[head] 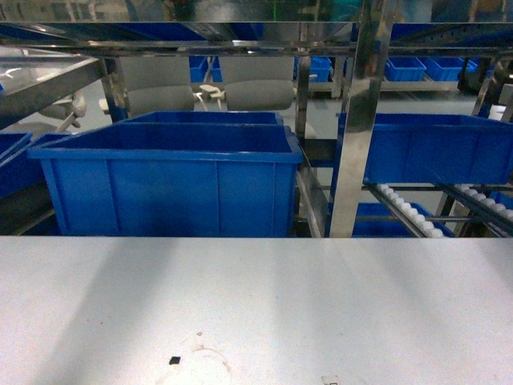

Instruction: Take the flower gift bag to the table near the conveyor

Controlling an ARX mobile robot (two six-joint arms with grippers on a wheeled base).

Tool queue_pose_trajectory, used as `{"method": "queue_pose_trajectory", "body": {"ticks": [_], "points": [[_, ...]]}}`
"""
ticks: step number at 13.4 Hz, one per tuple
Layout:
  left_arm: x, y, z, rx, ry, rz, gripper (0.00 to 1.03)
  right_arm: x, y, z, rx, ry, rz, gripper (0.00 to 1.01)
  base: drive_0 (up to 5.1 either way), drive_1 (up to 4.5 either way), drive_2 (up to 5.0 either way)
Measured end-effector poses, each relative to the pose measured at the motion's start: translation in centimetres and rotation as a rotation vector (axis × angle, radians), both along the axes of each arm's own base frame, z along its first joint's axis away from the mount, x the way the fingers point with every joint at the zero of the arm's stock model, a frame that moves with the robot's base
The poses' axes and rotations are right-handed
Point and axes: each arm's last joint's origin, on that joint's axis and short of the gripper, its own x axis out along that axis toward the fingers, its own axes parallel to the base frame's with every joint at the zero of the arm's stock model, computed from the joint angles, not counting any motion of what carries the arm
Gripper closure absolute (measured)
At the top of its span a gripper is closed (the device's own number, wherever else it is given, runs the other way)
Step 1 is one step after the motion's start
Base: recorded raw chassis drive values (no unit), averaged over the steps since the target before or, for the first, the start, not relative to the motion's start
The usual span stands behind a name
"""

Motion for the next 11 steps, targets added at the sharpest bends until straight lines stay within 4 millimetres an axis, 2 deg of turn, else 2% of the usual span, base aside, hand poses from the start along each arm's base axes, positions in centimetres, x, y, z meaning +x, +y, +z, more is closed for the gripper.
{"method": "queue_pose_trajectory", "body": {"ticks": [11], "points": [[0.0,0.0,0.0,0.0,0.002,0.0,1.01,1.0,0.4,0.0,0.001,0.005,0.019,0.99,0.0,0.0,0.0]]}}
